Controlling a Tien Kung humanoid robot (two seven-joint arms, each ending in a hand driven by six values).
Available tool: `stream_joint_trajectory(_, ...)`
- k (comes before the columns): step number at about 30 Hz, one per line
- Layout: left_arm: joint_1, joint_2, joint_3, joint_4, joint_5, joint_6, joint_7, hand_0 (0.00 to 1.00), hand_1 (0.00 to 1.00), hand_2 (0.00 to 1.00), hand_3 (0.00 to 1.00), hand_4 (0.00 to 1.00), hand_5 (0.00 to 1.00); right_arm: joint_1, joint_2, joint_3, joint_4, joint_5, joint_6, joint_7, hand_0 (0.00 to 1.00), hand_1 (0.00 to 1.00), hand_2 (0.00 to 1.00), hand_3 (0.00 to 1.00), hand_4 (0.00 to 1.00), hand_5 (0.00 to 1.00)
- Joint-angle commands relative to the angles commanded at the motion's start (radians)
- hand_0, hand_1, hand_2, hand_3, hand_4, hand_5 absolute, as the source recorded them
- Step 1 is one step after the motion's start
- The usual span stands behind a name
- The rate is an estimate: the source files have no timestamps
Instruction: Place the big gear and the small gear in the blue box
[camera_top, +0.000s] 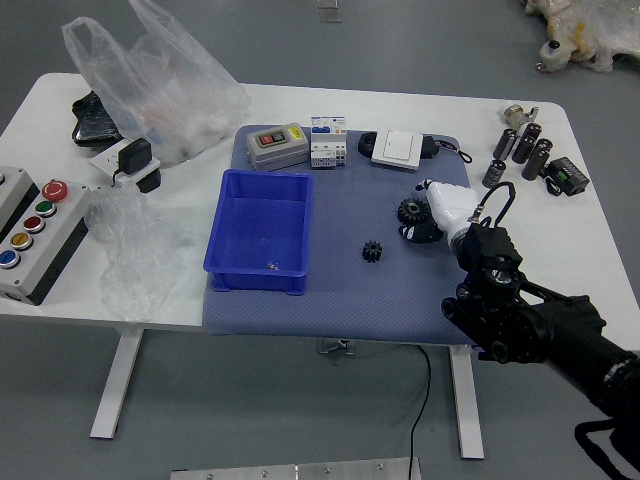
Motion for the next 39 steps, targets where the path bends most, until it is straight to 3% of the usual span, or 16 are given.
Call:
stream_joint_trajectory(13, 0.002, 0.000, 0.003, 0.000, -0.005, 0.000, 0.001, 0.629, 0.593, 0.591, 0.636, 0.660, 0.342, -0.003, -0.004, -0.019, 0.004, 0.026, -0.025, 0.021, 0.243, 0.466, 0.437, 0.517, 0.609, 0.066)
stream_joint_trajectory(25, 0.005, -0.003, 0.009, 0.000, -0.011, -0.001, -0.001, 0.629, 0.593, 0.590, 0.636, 0.660, 0.342, 0.004, -0.072, 0.003, 0.251, 0.000, -0.006, -0.002, 0.248, 0.468, 0.453, 0.528, 0.610, 0.066)
stream_joint_trajectory(34, 0.005, -0.003, 0.010, 0.000, -0.012, 0.000, 0.000, 0.629, 0.593, 0.590, 0.636, 0.662, 0.342, 0.045, -0.064, -0.129, 0.448, 0.101, -0.011, 0.078, 0.256, 0.466, 0.454, 0.528, 0.617, 0.075)
stream_joint_trajectory(39, 0.004, -0.002, 0.014, 0.000, -0.013, 0.000, 0.001, 0.629, 0.593, 0.590, 0.636, 0.663, 0.340, 0.079, -0.047, -0.213, 0.478, 0.155, 0.006, 0.132, 0.263, 0.473, 0.458, 0.544, 0.617, 0.075)
